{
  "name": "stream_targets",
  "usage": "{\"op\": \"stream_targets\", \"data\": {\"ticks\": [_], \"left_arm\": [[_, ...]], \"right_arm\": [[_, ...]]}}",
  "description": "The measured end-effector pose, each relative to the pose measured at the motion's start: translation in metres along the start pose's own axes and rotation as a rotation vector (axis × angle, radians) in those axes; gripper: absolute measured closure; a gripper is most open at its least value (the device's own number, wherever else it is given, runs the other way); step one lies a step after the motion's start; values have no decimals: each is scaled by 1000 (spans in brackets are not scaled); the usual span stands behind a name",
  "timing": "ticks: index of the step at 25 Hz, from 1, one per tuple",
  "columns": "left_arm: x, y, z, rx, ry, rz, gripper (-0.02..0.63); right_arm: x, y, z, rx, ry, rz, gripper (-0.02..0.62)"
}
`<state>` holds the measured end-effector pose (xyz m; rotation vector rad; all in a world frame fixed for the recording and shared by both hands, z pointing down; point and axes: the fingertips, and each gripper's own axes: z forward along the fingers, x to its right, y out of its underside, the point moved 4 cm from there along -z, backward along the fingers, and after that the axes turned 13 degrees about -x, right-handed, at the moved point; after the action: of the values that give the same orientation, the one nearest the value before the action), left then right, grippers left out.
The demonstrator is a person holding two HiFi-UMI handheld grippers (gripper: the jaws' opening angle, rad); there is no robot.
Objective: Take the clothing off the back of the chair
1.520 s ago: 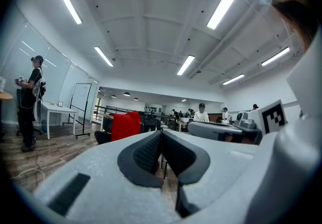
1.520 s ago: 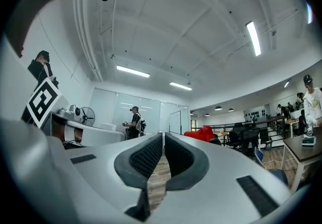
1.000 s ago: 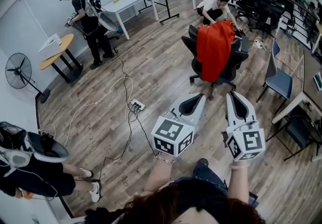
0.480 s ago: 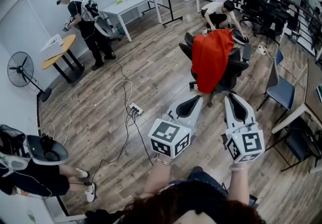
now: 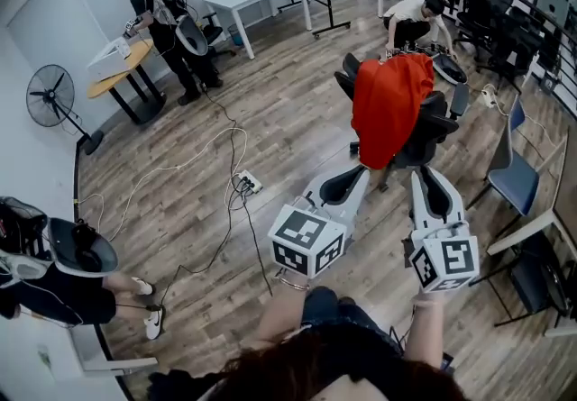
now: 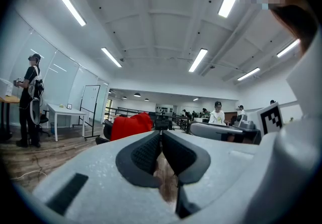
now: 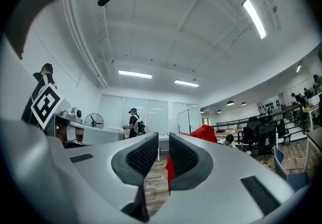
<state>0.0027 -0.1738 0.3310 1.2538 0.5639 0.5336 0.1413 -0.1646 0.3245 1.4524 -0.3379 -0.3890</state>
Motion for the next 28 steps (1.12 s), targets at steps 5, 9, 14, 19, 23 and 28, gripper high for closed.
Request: {"op": "stream_targets", "data": {"ticks": [5, 9, 14, 19, 23, 28], "left_arm": [[-3, 0, 12, -8, 2, -8, 583], [-13, -1, 22, -10, 6, -18, 543], [-29, -5, 39, -5, 7, -27, 528], [-50, -9, 55, -4, 21, -50, 506], [-70, -14, 67, -8, 30, -60, 479], [-92, -19, 82, -11, 34, -68, 452]], "right_arm": [[12, 4, 8, -8, -13, 11, 535], [21, 6, 17, -9, -11, 13, 529], [32, 5, 33, -7, -9, 9, 517], [45, 4, 55, -11, 0, 8, 492], [51, 1, 75, -13, -4, 4, 457], [60, 3, 97, -22, 4, 18, 445]]}}
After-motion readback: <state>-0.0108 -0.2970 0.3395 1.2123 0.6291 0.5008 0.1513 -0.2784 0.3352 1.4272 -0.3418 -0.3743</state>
